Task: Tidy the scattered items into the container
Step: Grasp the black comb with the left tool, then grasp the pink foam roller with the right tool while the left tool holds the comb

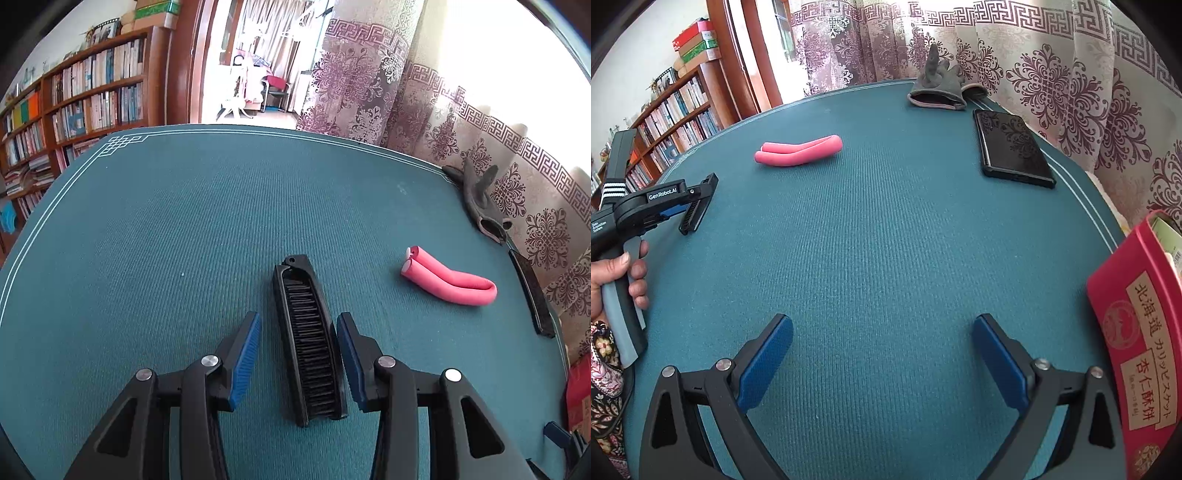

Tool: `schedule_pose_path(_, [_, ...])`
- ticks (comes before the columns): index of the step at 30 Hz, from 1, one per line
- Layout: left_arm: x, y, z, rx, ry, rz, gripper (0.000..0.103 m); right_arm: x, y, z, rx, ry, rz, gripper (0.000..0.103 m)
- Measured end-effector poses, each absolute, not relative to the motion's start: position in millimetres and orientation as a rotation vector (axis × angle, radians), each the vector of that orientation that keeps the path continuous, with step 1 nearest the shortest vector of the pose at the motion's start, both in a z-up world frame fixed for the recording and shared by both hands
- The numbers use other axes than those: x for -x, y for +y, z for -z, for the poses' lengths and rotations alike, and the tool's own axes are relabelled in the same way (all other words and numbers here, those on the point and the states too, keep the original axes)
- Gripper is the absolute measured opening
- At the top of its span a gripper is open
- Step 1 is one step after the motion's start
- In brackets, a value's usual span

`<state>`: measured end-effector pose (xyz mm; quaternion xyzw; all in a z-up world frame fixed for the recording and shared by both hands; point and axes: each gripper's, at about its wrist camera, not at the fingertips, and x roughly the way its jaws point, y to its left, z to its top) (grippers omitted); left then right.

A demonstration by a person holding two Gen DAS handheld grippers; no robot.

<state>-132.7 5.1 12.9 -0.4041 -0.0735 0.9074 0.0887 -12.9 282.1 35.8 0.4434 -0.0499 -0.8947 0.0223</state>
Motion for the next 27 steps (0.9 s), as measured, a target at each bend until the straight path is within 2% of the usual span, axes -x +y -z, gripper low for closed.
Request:
schedule_pose_path(2, [132.2, 6.1, -13.8, 1.198, -0.215, -2.694, 0.032, 14.3, 281.6, -36.0, -1.372, -0.151, 2.769, 0.099])
schedule_pose_path(4, [130.2, 8.7, -14.8, 1.193, -0.196, -2.703, 0.030, 17.9, 279.2, -37.2, -1.365, -0.138, 2.765, 0.099])
schedule_pose_path(13, [127.9, 6.0, -14.3, 1.174, -0.239, -2.681, 0.030, 74.0, 252.0, -63.3, -1.194, 0.065, 2.818, 0.099])
schedule_pose_path(18, [128.3, 6.8, -12.7, 1.181, -0.232, -2.683, 0.030, 126.3, 222.5, -74.5, -1.102, 0.245, 2.793, 0.099])
schedule_pose_path(24, [129.5, 6.0, -11.5, 1.181, -0.250, -2.681, 0.030, 195.5, 189.3, -56.3, -1.155, 0.532, 2.622, 0.099])
schedule_pose_path(27, [130.2, 6.6, -11.7, 1.183, -0.246, -2.684, 0.030, 212.9, 186.5, -41.6, -1.217, 0.527, 2.549, 0.098])
